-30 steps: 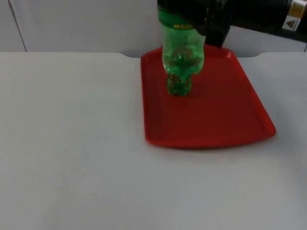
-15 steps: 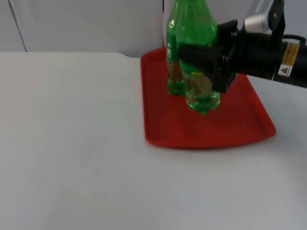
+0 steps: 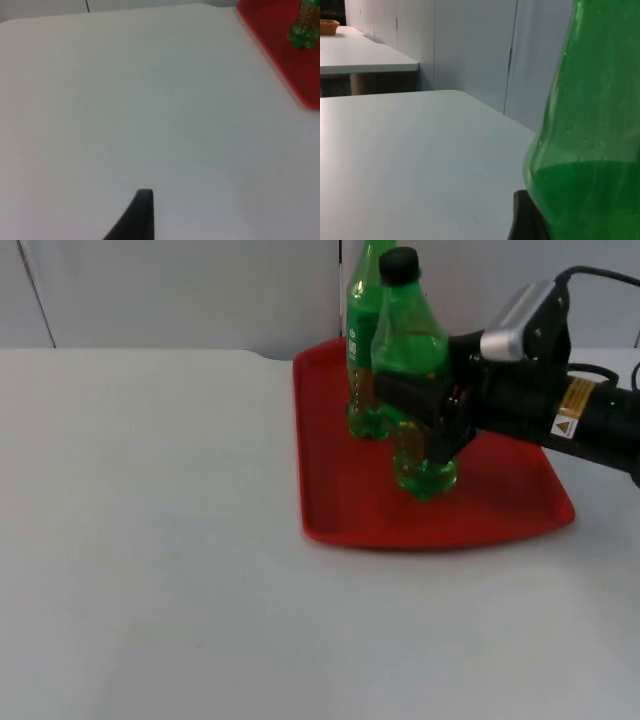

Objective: Place the bottle upright on the tray.

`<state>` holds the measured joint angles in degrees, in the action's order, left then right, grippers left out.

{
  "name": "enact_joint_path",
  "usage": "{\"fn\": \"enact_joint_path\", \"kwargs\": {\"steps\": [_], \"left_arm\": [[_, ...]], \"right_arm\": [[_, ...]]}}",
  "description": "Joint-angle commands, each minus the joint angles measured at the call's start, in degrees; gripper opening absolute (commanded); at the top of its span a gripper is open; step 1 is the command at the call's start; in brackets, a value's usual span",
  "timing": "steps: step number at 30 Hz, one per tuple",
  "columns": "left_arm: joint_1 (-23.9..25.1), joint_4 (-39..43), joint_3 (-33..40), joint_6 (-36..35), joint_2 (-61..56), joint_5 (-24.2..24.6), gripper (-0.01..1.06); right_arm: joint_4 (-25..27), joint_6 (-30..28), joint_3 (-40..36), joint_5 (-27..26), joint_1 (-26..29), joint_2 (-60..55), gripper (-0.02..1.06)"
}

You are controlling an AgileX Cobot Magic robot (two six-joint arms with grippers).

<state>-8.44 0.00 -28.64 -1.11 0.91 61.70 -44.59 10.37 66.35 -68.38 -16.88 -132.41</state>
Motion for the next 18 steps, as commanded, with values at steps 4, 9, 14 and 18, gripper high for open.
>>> {"fn": "enact_joint_path", "kwargs": {"steps": [4, 9, 14, 18], "left_arm": [[-0.2, 0.4, 0.2, -0.3, -0.2, -0.1, 1.02], [-0.2, 0.4, 0.2, -0.3, -0.2, -0.1, 1.02], [-0.2, 0.4, 0.2, -0.3, -0.2, -0.1, 1.02], [-0.2, 0.4, 0.2, -0.3, -0.2, -0.1, 1.02]], "right_arm": [[0.0, -0.3, 1.3, -1.6, -0.5, -1.2, 0.0], [0.0, -0.3, 1.3, -1.6, -0.5, -2.0, 0.0], [-0.3, -0.3, 1.3, -1.6, -0.5, -2.1, 0.15], [0.0, -0.3, 1.3, -1.6, -0.4, -2.1, 0.37]]}}
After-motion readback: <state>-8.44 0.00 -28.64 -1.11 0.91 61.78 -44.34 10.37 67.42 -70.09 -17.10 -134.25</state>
